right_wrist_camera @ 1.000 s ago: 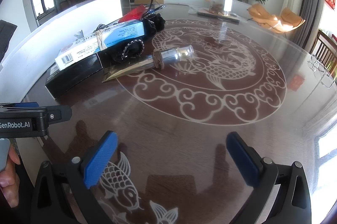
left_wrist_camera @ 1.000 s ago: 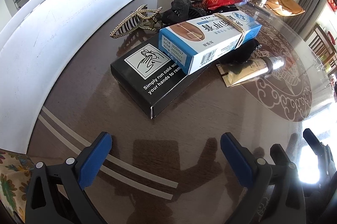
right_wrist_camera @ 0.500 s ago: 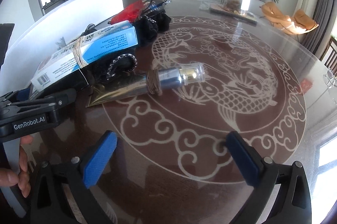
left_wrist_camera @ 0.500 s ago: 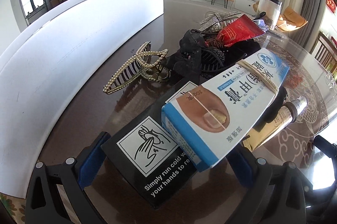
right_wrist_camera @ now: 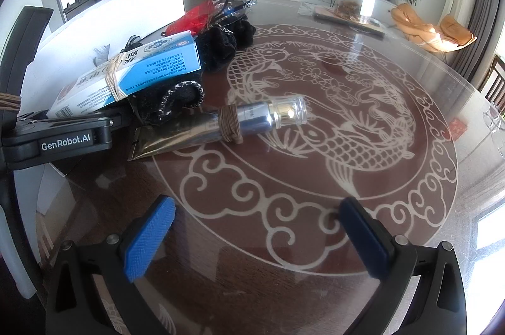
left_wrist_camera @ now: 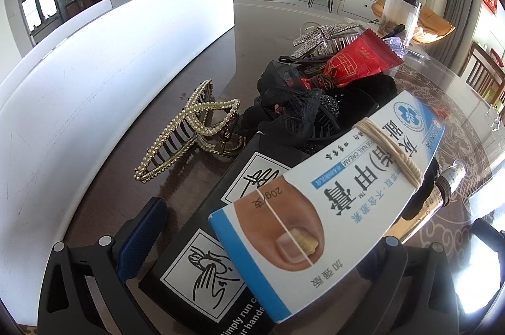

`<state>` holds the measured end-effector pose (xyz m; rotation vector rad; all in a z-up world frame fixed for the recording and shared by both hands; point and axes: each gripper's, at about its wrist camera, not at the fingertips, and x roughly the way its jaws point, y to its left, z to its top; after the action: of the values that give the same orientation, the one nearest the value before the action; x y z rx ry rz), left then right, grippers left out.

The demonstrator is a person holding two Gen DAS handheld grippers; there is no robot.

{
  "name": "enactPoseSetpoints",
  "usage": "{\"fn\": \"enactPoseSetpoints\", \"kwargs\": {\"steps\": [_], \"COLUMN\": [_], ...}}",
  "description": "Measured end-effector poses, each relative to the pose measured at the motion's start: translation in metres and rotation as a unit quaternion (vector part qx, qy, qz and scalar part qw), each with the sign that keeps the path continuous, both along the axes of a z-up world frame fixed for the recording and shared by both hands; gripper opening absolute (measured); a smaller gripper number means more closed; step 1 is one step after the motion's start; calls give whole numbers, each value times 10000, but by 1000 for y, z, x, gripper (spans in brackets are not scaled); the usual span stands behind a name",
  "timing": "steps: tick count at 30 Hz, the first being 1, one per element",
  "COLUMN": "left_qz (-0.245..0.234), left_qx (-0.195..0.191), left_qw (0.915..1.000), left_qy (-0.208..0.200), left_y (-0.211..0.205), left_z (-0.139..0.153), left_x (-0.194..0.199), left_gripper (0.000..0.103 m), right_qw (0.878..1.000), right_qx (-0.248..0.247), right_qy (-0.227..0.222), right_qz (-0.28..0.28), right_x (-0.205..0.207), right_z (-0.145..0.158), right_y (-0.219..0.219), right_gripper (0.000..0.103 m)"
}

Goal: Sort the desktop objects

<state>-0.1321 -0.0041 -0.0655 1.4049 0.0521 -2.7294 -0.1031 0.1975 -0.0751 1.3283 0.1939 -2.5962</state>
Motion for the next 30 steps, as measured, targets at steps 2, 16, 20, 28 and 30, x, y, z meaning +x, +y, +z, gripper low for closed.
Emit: {"fn": "enactPoseSetpoints", "kwargs": {"steps": [2,16,20,28,30], "left_qz": [1,1,2,3,3], "left_qx": [0,2,2,4,4], "left_qw": [10000,10000,10000,10000,10000], "left_qy": [1,1,1,3,3], "left_y": [-1,-1,-1,-1,-1], "left_z": [0,0,0,-1,0], "left_x": [2,3,3,4,4], "left_gripper": [103,103,103,103,103], "right_qw": [10000,10000,10000,10000,10000], "right_qx": [0,0,-1,-1,-1], "right_qy": [0,0,1,1,1], "right_qz": [0,1,1,1,1], "right_x": [0,0,0,0,0], "right_z": [0,0,0,0,0], "right_y": [0,0,0,0,0], "right_gripper": [103,103,103,103,103]}}
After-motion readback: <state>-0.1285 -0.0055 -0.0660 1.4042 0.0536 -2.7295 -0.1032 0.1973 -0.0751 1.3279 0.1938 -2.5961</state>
